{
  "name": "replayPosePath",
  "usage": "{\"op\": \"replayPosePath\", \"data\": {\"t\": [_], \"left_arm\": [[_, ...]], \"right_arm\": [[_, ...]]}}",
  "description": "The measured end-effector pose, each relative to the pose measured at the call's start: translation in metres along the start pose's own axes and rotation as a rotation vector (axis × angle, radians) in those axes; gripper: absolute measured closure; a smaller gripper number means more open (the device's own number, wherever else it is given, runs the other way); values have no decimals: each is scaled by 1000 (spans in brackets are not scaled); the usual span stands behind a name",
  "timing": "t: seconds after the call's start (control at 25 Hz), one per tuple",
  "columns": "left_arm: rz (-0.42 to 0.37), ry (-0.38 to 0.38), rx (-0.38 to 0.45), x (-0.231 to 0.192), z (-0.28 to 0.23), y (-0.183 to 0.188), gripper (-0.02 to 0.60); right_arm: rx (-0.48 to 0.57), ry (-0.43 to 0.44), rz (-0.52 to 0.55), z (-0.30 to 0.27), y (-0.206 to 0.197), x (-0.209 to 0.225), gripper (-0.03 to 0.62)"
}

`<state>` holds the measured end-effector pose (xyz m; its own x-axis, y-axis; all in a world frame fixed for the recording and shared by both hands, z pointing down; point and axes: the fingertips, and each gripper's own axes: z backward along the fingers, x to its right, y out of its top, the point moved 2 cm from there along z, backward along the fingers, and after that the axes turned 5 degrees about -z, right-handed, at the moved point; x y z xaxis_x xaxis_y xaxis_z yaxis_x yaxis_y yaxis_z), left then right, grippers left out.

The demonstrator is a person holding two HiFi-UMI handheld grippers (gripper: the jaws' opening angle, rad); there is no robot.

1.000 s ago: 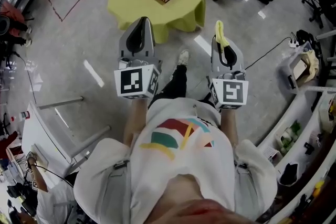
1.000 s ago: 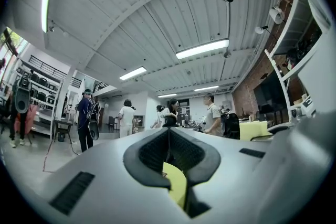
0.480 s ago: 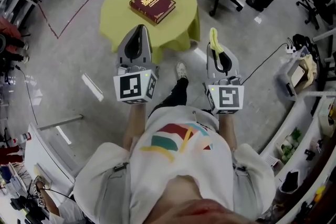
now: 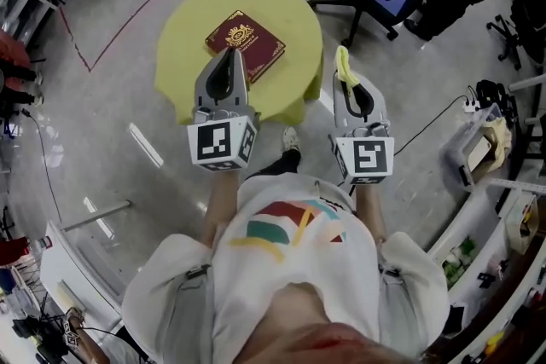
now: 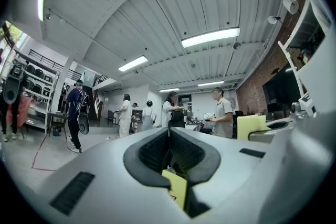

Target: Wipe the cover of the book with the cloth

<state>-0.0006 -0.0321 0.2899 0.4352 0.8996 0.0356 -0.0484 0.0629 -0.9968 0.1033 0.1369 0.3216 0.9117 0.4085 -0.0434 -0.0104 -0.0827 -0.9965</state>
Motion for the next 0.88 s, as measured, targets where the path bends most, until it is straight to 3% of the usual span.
{"op": "replayPosePath", "data": {"t": [0.48, 0.68, 0.88], "left_arm": [[34, 98, -5, -44, -110, -9, 563], [18, 154, -4, -57, -128, -5, 563], [-1, 274, 9, -73, -121, 4, 563]], "right_arm": [[29, 142, 55, -140, 32, 33, 565], [29, 204, 26, -174, 35, 35, 565], [67, 314, 38, -195, 46, 27, 565]]}}
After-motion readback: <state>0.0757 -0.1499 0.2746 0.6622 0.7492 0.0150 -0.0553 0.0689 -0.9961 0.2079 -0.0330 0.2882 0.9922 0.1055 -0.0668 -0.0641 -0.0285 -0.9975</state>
